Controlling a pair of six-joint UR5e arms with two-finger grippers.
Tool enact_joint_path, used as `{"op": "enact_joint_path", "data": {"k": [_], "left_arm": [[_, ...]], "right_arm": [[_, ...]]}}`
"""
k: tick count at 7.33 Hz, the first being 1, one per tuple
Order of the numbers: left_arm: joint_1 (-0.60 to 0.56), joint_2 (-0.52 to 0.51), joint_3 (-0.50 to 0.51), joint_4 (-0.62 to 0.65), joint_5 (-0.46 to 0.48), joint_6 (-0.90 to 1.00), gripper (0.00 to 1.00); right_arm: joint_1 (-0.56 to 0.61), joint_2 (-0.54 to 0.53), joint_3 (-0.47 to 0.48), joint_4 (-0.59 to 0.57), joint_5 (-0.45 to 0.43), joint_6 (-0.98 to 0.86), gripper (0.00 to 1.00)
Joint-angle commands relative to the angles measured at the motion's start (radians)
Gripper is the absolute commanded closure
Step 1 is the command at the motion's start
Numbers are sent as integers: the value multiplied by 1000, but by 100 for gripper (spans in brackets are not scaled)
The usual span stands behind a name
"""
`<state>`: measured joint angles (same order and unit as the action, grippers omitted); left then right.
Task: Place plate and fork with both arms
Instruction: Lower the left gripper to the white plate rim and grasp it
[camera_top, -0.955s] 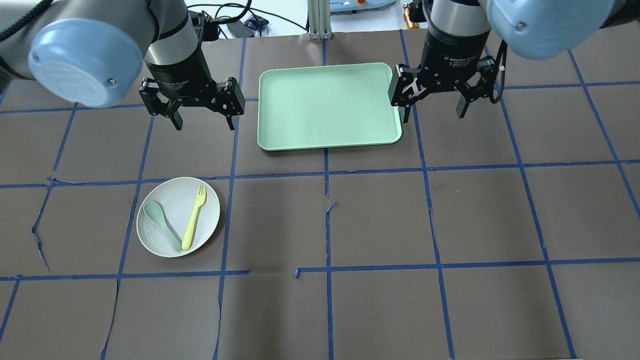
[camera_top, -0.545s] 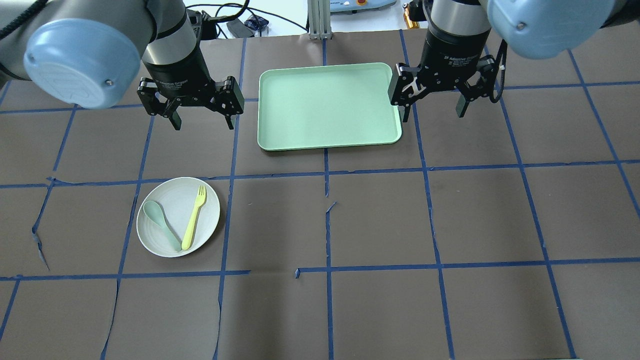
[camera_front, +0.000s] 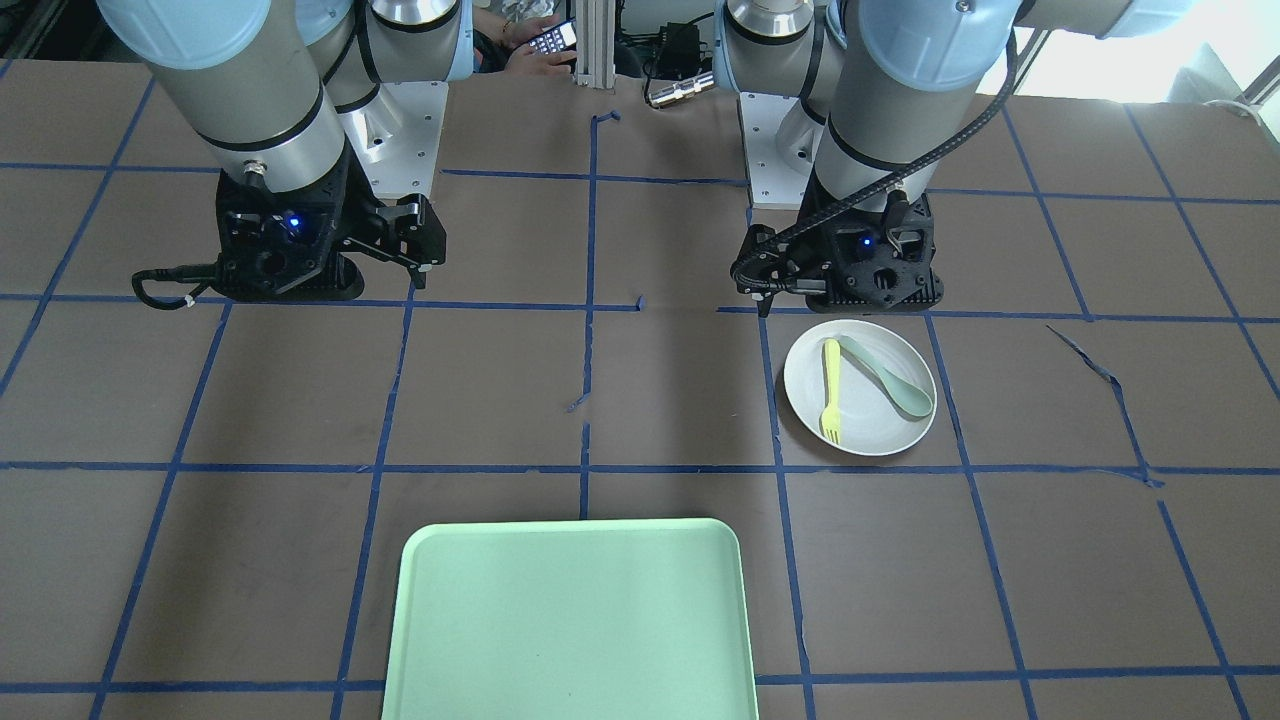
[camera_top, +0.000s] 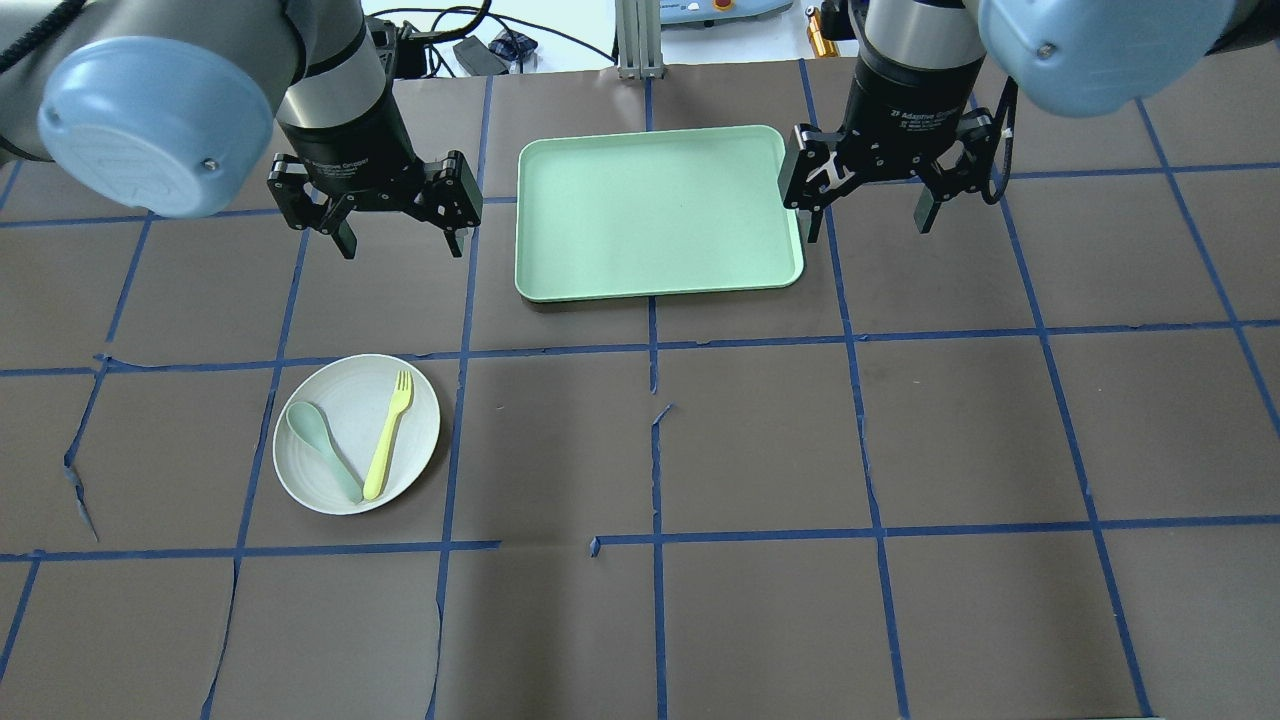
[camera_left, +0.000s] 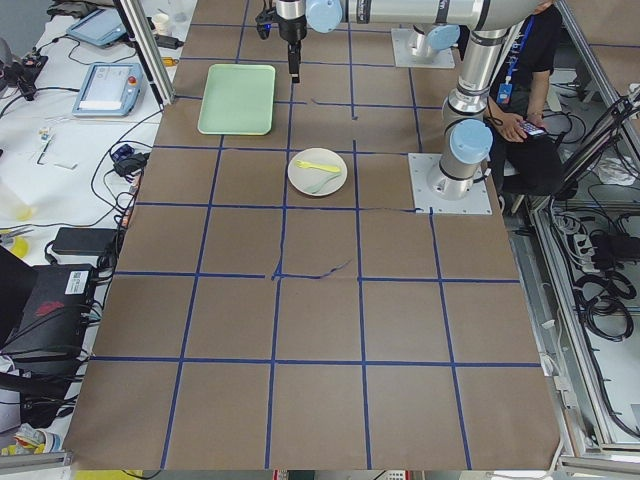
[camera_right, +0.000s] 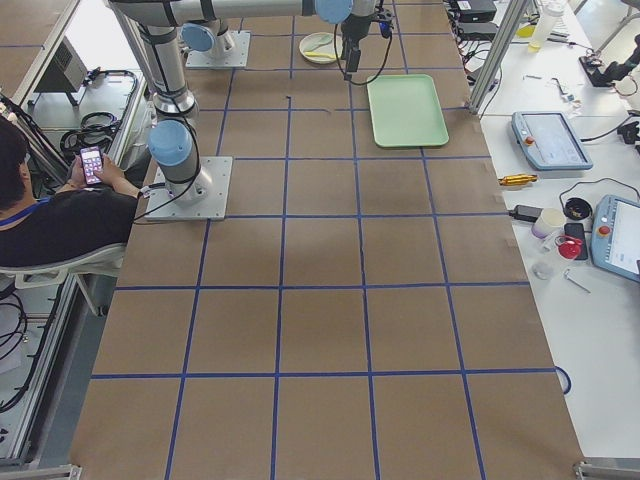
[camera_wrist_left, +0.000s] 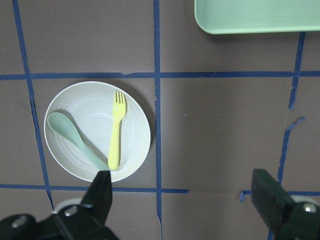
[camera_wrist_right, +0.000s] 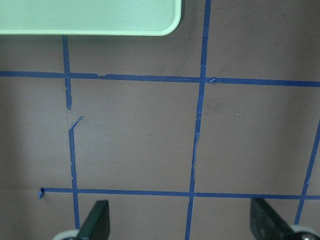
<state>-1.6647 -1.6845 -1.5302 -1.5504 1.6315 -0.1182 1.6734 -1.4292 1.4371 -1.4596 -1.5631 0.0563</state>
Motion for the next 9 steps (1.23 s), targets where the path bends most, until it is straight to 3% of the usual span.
{"op": "enact_joint_path", "data": {"k": [1,4,7,8,9], "left_arm": [[96,8,-84,6,-7,2,0],[291,11,-267,107,-9,5,0],[500,3,-506,341,-39,162,3],[555,-4,-565,419,-70,193,7],[578,-14,-588,431,-70,225,24]], "right_arm": [[-1,6,8,-25,0,-1,0],[-1,10,17,-28,0,2,0],[-1,16,20,-28,-3,2,0],[-1,16,20,-28,-2,0,0],[-1,22,20,-31,-2,2,0]]}}
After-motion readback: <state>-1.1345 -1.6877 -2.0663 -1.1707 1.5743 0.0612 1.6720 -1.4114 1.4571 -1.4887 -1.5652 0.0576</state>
